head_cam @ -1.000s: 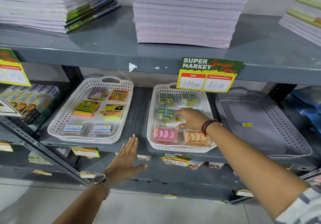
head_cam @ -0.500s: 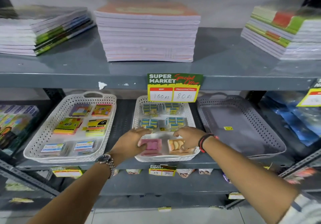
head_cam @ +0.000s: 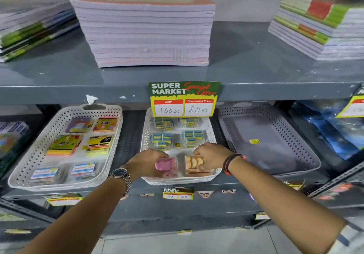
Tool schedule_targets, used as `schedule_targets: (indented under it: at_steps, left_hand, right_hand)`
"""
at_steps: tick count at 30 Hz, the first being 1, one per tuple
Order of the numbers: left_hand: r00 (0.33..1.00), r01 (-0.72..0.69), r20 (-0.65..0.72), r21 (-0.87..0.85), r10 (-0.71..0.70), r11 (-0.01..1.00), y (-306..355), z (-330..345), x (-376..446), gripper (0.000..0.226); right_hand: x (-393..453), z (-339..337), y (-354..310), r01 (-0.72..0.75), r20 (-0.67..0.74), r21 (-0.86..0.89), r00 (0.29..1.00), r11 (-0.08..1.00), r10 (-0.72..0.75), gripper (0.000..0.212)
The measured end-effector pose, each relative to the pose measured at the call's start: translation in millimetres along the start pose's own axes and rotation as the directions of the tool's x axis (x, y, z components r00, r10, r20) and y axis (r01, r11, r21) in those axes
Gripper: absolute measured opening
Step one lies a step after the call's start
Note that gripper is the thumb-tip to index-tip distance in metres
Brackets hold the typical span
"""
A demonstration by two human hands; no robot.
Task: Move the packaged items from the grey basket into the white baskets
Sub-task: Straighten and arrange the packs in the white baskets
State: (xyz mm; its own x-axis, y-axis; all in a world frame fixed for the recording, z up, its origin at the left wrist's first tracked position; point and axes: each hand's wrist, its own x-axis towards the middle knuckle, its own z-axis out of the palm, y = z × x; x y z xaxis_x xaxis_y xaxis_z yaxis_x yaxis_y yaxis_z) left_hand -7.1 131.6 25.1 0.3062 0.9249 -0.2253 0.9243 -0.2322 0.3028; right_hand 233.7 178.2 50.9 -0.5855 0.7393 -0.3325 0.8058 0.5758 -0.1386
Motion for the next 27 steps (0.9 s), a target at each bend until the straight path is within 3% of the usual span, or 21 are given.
schedule_targets:
  at_steps: [12, 27]
  left_hand:
    - [1.000, 0.000, 0.031, 0.044, -0.001, 0.999, 6, 1, 1, 0.070]
    - [0.997, 0.038, 0.059, 0.205, -0.052, 0.978, 4, 15, 12, 0.069]
  right_hand:
    - [3, 4, -5, 0.027, 0.058, 0.007, 0.998, 1.000, -0.028, 0.033]
    - [7, 16, -16, -0.002, 0.020, -0.024, 1.000, 1.000, 0.002, 0.033]
